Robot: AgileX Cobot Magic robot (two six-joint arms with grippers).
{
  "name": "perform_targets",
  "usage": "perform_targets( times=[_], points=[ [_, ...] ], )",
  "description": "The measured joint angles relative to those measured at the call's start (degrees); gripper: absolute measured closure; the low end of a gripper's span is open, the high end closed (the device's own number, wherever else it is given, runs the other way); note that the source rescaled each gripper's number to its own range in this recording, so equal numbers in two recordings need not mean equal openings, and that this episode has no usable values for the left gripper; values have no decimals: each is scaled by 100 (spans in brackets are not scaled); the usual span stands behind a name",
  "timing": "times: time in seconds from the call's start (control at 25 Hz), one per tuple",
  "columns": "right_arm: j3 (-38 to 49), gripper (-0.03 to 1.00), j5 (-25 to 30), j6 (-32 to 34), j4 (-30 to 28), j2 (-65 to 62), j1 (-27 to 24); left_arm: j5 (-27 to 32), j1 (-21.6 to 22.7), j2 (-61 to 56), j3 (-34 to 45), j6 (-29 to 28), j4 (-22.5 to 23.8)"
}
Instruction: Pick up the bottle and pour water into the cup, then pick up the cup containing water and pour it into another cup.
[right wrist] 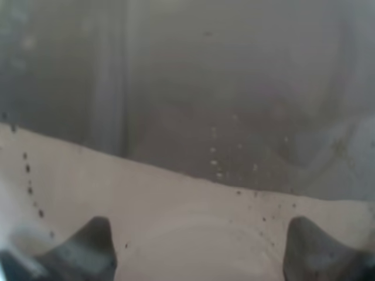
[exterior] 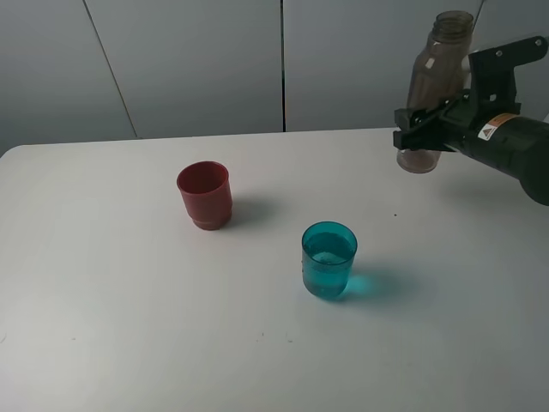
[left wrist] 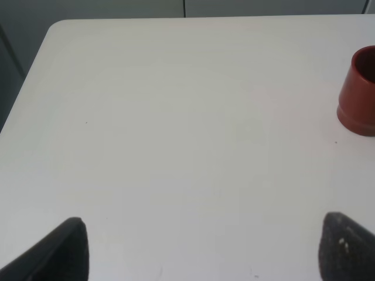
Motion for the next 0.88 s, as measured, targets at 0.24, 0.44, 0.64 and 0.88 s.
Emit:
perform_targets(
  times=[0.24,0.44,0.64,0.88],
  points=[
    [-587,96,-113,384,-453,859,-359,0,0,0,0,0,0],
    [-1090,96,-336,406,-511,1594,-497,0,0,0,0,0,0],
    [-1366,96,-391,406,-500,1949,-507,0,0,0,0,0,0],
    [-1388,96,-346,406,-517,1987,-507,0,0,0,0,0,0]
  ],
)
